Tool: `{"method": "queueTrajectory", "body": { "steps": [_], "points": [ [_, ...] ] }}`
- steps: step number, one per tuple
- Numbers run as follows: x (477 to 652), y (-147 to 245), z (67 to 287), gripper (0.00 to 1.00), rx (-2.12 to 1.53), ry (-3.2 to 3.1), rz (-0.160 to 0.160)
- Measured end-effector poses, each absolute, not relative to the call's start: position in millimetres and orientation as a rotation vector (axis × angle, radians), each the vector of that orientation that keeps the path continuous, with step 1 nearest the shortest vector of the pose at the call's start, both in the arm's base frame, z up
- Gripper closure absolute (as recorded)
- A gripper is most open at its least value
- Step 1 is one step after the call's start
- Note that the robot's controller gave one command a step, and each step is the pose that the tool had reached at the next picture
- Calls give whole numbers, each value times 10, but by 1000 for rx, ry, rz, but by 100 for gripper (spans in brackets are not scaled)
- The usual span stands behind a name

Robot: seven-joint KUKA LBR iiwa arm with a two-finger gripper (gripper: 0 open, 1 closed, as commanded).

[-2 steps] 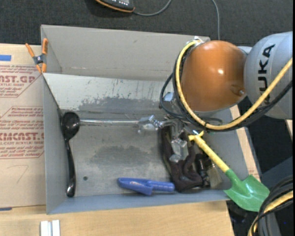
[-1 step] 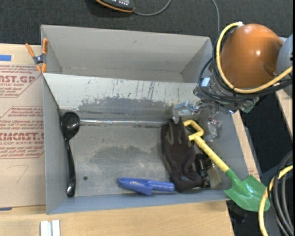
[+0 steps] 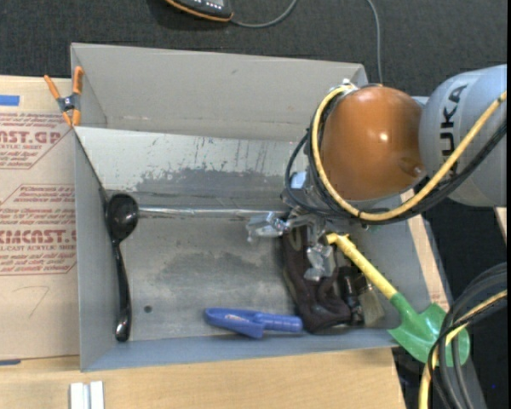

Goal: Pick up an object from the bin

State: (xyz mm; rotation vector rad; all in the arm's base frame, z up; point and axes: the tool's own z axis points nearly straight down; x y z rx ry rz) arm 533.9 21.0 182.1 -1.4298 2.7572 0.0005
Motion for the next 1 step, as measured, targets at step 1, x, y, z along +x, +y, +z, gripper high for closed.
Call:
{"method": "queueTrajectory", "body": {
  "steps": [1],
  "points": [
    [5817, -674, 1400, 0, -1437, 2754, -10]
  ]
}}
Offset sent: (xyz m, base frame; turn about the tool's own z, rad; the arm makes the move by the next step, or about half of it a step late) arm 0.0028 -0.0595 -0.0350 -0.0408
